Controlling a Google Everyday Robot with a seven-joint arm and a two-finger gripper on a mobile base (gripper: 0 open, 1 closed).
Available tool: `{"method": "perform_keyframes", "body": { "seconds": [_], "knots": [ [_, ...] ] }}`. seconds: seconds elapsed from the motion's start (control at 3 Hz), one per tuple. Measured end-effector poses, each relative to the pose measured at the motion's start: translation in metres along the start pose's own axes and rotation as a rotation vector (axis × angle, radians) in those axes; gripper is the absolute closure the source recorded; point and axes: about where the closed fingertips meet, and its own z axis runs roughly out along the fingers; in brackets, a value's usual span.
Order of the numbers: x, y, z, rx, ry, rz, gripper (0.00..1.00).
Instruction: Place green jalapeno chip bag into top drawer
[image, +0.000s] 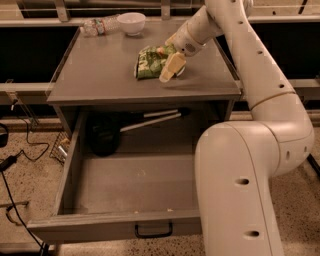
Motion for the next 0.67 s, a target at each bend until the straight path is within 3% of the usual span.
{"method": "perform_keyframes", "body": {
  "seconds": [0.67],
  "knots": [
    [0.0, 0.0, 0.0006, -0.001, 0.0, 0.0, 0.64]
  ]
}}
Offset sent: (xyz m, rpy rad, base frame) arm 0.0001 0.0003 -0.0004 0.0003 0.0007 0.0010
